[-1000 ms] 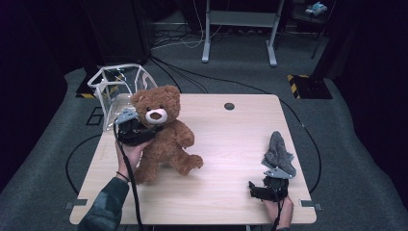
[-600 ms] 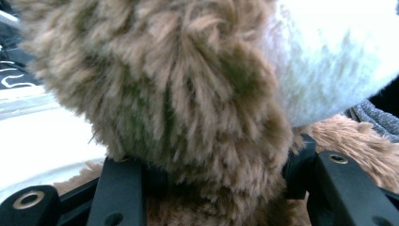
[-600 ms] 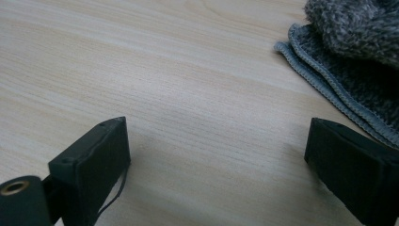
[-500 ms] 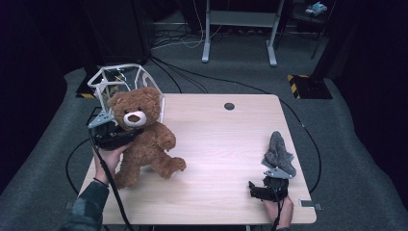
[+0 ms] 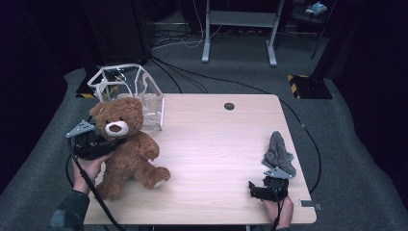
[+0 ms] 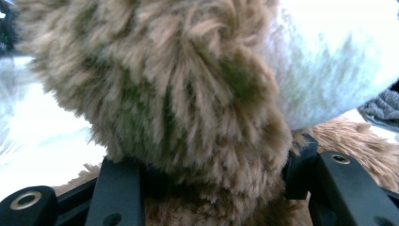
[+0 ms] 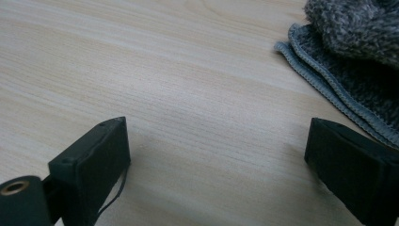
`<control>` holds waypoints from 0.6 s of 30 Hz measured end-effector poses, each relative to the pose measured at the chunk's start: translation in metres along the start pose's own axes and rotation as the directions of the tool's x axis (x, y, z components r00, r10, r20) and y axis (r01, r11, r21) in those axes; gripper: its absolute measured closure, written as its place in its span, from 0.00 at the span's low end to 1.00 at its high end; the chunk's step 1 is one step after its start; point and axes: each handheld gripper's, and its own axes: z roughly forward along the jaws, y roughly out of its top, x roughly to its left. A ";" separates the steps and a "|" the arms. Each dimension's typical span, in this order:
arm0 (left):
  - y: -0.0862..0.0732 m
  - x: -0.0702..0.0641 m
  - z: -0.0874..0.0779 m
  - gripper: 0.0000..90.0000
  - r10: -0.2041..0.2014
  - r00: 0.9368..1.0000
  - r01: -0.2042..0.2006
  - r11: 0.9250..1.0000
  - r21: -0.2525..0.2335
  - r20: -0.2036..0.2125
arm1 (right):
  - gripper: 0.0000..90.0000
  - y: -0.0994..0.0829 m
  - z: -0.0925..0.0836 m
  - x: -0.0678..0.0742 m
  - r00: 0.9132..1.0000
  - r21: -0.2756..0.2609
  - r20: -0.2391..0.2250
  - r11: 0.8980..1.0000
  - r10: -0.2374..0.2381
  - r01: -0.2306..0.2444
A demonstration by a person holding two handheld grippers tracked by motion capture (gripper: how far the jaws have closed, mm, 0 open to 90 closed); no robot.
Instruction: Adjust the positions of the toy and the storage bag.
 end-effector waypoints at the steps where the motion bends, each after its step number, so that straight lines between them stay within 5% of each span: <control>1: -0.002 0.002 -0.002 0.53 -0.007 1.000 0.007 1.000 0.014 0.004 | 0.07 0.000 0.000 0.000 1.000 0.000 0.000 1.000 0.000 0.000; 9: -0.021 0.022 -0.009 0.53 -0.065 0.997 0.061 0.995 0.076 0.047 | 0.07 0.000 0.000 0.000 1.000 -0.001 0.001 1.000 0.000 0.000; 13: -0.030 0.030 0.000 0.51 -0.082 0.996 0.075 0.985 0.156 0.034 | 0.07 0.000 0.000 0.000 1.000 0.000 0.001 1.000 0.000 0.000; 16: -0.034 0.039 0.008 0.49 -0.139 0.990 0.133 0.980 0.147 0.032 | 0.07 0.000 0.000 0.000 1.000 0.000 0.002 1.000 0.000 0.000; 18: -0.033 0.046 0.013 0.48 -0.153 0.988 0.144 0.973 0.182 0.036 | 0.07 0.000 0.000 0.000 1.000 0.000 0.002 1.000 0.000 0.000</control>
